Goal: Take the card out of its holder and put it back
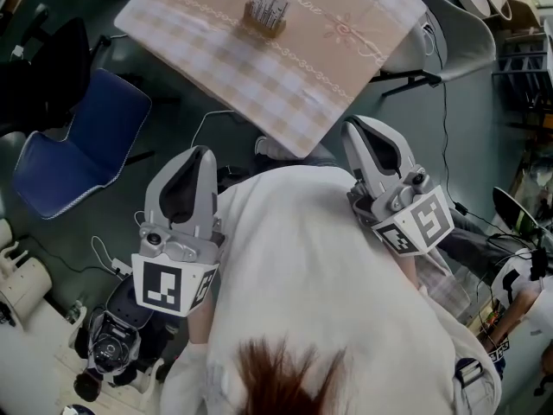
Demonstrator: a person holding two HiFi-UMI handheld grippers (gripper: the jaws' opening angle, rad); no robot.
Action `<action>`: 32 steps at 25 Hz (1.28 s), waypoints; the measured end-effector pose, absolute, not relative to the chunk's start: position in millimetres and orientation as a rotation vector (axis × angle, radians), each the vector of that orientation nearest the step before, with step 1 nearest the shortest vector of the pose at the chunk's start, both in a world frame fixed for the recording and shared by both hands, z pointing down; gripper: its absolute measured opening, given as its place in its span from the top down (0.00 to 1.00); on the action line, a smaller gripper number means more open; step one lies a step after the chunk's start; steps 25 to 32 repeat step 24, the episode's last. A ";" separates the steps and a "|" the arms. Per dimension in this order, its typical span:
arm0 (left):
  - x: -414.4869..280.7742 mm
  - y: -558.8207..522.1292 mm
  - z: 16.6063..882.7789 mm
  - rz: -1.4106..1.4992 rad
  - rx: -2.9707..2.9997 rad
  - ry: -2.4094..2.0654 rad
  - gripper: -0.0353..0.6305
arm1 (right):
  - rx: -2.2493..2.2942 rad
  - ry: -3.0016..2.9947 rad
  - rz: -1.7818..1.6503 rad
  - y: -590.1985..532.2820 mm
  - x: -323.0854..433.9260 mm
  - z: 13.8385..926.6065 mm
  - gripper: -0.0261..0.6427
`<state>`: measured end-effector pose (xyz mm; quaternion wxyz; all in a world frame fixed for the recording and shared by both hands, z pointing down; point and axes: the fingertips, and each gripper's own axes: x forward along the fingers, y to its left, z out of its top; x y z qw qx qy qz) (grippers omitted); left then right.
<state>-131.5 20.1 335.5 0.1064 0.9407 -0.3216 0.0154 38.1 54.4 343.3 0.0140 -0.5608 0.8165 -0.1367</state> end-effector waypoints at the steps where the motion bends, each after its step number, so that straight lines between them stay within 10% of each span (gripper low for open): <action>1: -131.0 19.8 335.3 0.045 2.771 -0.947 0.95 | -1.745 2.547 -0.423 54.0 37.7 343.3 0.96; 32: -124.9 22.4 335.4 0.058 2.787 -0.917 0.95 | -1.759 2.501 -0.460 64.5 44.0 348.7 0.96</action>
